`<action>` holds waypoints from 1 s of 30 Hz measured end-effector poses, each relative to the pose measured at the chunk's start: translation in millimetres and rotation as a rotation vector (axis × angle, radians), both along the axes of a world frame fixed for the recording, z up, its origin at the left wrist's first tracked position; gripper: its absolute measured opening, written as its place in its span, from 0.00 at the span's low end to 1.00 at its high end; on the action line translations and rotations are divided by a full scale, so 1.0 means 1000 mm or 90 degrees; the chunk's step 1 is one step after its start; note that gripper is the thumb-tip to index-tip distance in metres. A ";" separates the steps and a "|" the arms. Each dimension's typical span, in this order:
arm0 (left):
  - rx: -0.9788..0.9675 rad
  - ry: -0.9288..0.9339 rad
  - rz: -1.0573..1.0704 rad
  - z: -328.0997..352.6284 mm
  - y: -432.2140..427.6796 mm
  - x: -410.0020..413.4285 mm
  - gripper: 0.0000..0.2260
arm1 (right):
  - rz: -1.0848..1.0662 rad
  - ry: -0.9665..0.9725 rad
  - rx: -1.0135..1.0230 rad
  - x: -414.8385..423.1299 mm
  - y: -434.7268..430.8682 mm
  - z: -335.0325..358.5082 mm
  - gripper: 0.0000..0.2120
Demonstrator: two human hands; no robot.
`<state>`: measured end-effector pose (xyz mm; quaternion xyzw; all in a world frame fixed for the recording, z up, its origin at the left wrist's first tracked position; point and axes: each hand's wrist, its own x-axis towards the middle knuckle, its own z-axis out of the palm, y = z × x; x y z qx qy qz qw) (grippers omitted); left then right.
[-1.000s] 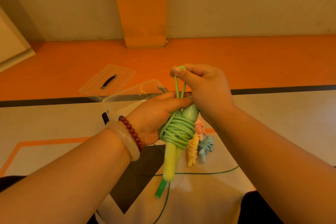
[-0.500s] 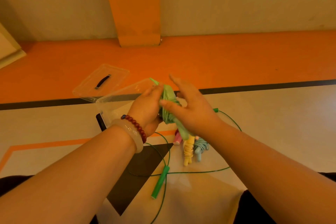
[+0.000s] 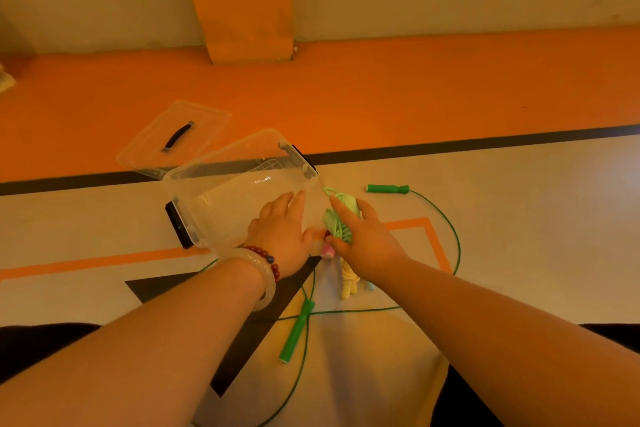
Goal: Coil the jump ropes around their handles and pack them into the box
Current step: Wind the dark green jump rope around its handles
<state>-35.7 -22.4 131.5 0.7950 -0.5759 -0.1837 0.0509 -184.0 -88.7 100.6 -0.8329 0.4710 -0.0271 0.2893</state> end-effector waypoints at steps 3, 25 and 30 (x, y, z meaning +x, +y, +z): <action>0.082 -0.073 -0.052 -0.027 0.004 0.004 0.30 | -0.022 0.085 0.050 -0.015 -0.010 -0.034 0.32; 0.273 -0.045 -0.021 -0.160 0.011 0.032 0.29 | -0.139 0.313 0.072 -0.026 -0.013 -0.153 0.41; 0.282 -0.020 -0.042 -0.172 0.032 0.034 0.28 | -0.021 0.317 0.054 -0.007 0.007 -0.162 0.36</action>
